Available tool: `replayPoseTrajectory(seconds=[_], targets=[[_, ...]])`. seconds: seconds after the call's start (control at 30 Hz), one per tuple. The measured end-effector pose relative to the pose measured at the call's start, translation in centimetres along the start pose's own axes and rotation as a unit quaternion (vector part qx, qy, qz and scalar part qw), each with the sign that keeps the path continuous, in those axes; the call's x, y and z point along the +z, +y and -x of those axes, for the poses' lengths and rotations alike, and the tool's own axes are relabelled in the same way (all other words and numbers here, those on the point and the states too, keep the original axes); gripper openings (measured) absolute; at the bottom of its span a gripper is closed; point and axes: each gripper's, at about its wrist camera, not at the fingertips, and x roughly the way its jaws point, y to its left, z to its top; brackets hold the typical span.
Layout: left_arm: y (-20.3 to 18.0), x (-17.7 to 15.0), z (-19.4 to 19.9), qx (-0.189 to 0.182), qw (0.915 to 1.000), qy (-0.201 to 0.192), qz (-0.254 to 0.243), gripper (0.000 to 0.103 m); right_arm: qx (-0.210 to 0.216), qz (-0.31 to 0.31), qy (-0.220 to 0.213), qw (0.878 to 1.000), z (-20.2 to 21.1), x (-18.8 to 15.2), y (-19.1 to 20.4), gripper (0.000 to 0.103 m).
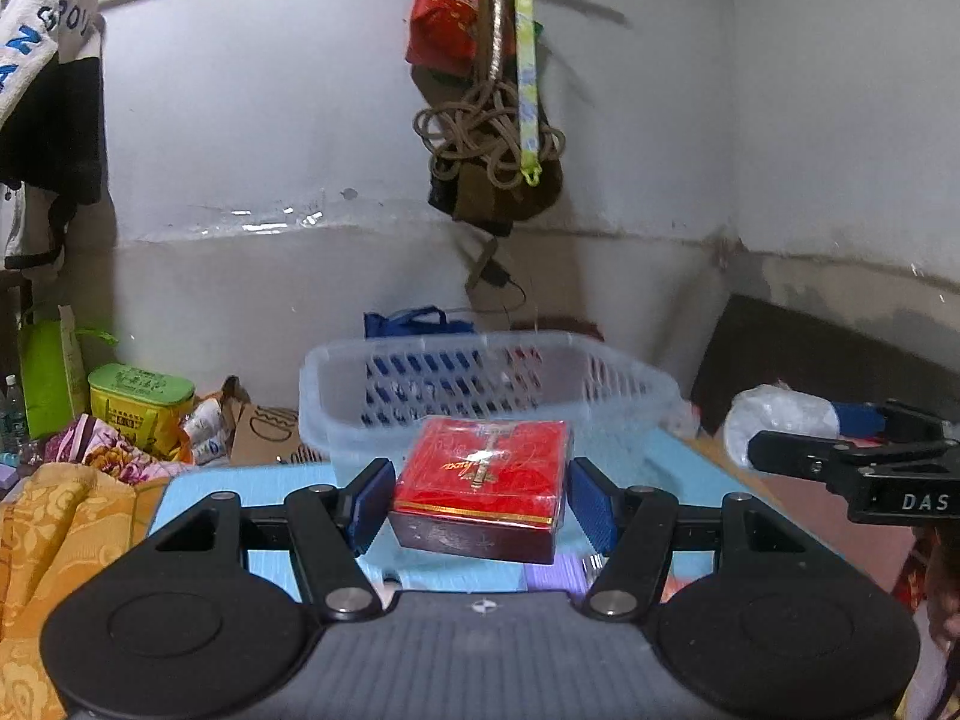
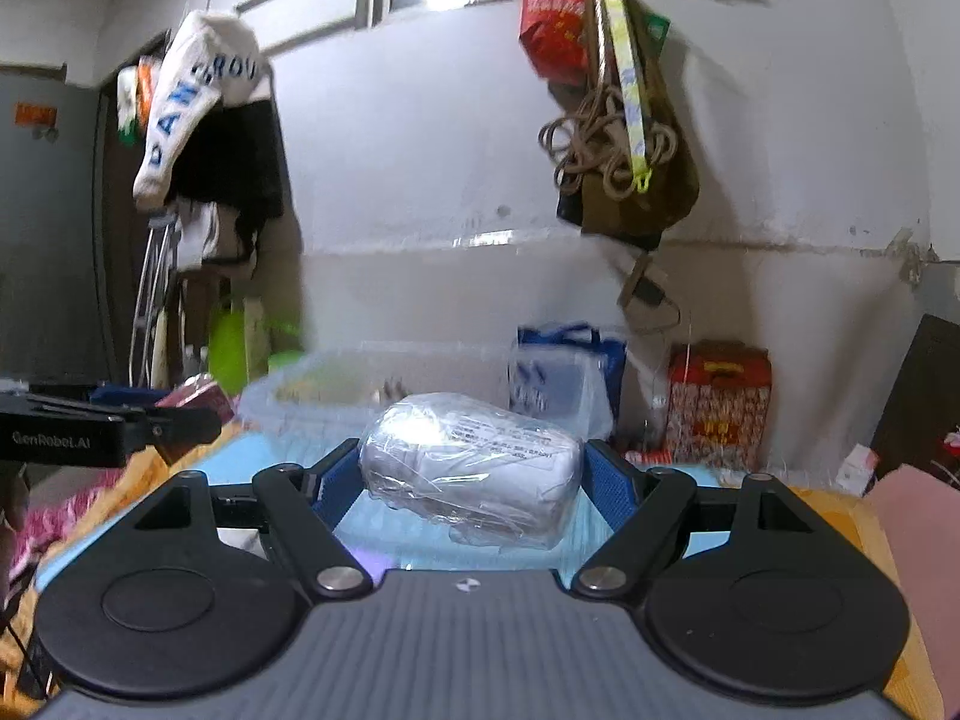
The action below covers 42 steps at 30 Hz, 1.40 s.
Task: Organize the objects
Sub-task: 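Carry the red box with the left tool into the basket while the right tool drops the bundle in, then grasp the white cat plush with the left tool while the right tool grasps the red candy bag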
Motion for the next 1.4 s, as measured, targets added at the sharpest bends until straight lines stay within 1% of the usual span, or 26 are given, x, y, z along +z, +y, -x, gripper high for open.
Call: replayPoseTrajectory(seconds=[0.1, 0.17, 0.23, 0.33, 0.37, 0.43, 0.5, 0.57, 0.63, 0.67, 0.73, 0.77, 0.8, 0.83, 0.87, 0.93, 1.03, 1.07, 1.1, 1.13, 1.17, 1.23, 1.27, 1.33, 1.37, 1.4], targets=[[0.3, 2.0, -1.3, 0.022, 0.9997, -0.011, 0.008, 0.067, -0.008, 0.020, -0.005, 1.000, -2.0, 2.0, -0.1, 0.080], [0.5, 3.7, -2.6, 0.028, 0.9995, -0.009, 0.011, 0.067, -0.012, 0.029, 0.001, 0.999, -3.9, 3.4, -0.2, 0.080], [0.6, 5.1, -4.1, 0.037, 0.9992, -0.007, 0.013, 0.067, -0.016, 0.026, 0.000, 1.000, -5.3, 4.0, -0.4, 0.080], [0.3, 6.9, -7.3, 0.045, 0.9988, 0.019, 0.001, 0.067, -0.016, 0.016, 0.010, 1.000, -7.9, 4.5, -0.8, 0.080], [0.4, 7.1, -8.3, 0.044, 0.9985, 0.030, 0.007, 0.067, -0.020, 0.019, 0.017, 0.999, -8.6, 4.3, -0.9, 0.080], [0.9, 7.3, -10.6, 0.038, 0.9976, 0.052, 0.026, 0.067, -0.026, 0.030, 0.037, 0.999, -10.3, 4.0, -1.1, 0.080], [1.7, 7.1, -12.0, 0.032, 0.9965, 0.059, 0.051, 0.067, -0.035, 0.033, 0.046, 0.998, -11.6, 3.7, -1.3, 0.080], [2.4, 6.6, -12.5, 0.033, 0.9957, 0.056, 0.066, 0.067, -0.022, 0.020, 0.045, 0.999, -12.1, 3.3, -1.7, 0.080], [2.7, 6.0, -12.7, 0.044, 0.9962, 0.052, 0.054, 0.067, -0.012, 0.024, 0.041, 0.999, -12.6, 3.0, -1.7, 0.080], [3.1, 5.9, -12.8, 0.044, 0.9962, 0.050, 0.056, 0.067, -0.018, 0.032, 0.042, 0.998, -12.9, 2.8, -1.5, 0.080], [3.9, 5.8, -13.6, 0.027, 0.9956, 0.051, 0.074, 0.067, -0.022, 0.052, 0.043, 0.997, -13.6, 2.7, -0.8, 0.081], [4.3, 5.8, -14.1, 0.025, 0.9948, 0.054, 0.082, 0.070, -0.024, 0.059, 0.042, 0.997, -13.7, 2.7, -0.6, 0.082], [4.5, 5.7, -14.3, 0.030, 0.9944, 0.053, 0.087, 0.072, -0.027, 0.067, 0.037, 0.997, -13.8, 2.6, -0.4, 0.085], [4.7, 5.6, -14.3, 0.035, 0.9944, 0.045, 0.088, 0.083, -0.032, 0.074, 0.032, 0.996, -13.8, 2.7, -0.2, 0.092], [4.8, 5.5, -14.1, 0.037, 0.9948, 0.034, 0.088, 0.095, -0.037, 0.078, 0.022, 0.996, -13.5, 2.7, 0.0, 0.102], [4.7, 5.4, -13.6, 0.040, 0.9957, 0.014, 0.082, 0.103, -0.047, 0.076, -0.003, 0.996, -12.4, 2.6, 0.1, 0.103], [4.4, 5.2, -12.5, 0.055, 0.9964, -0.010, 0.063, 0.103, -0.048, 0.055, -0.019, 0.997, -10.4, 2.7, 0.0, 0.103], [4.5, 5.1, -12.1, 0.048, 0.9967, -0.018, 0.063, 0.103, -0.047, 0.046, -0.024, 0.998, -9.5, 2.6, 0.0, 0.103], [4.8, 5.0, -11.8, 0.032, 0.9971, -0.012, 0.068, 0.103, -0.045, 0.038, -0.026, 0.998, -8.6, 2.3, 0.0, 0.103], [5.1, 4.9, -11.6, 0.019, 0.9971, 0.006, 0.074, 0.103, -0.042, 0.035, -0.022, 0.998, -7.7, 1.9, 0.0, 0.103], [5.3, 4.6, -11.1, 0.014, 0.9969, 0.015, 0.076, 0.103, -0.039, 0.031, -0.016, 0.999, -7.1, 1.5, 0.1, 0.103], [5.2, 3.4, -9.3, 0.024, 0.9978, 0.010, 0.061, 0.103, -0.034, 0.011, 0.005, 0.999, -5.8, 0.1, -0.1, 0.103], [5.0, 2.5, -8.2, 0.032, 0.9980, 0.006, 0.054, 0.103, -0.027, -0.009, 0.015, 0.999, -5.0, -1.0, -0.3, 0.103], [4.7, 0.5, -6.1, 0.042, 0.9980, -0.002, 0.047, 0.103, -0.001, -0.038, 0.038, 0.999, -3.8, -3.3, -0.8, 0.103], [4.5, -0.5, -5.3, 0.041, 0.9982, 0.000, 0.044, 0.103, 0.002, -0.036, 0.049, 0.998, -3.7, -4.1, -1.1, 0.103], [4.3, -1.5, -4.7, 0.038, 0.9985, 0.003, 0.040, 0.103, -0.006, -0.024, 0.057, 0.998, -3.5, -4.9, -1.2, 0.103]])
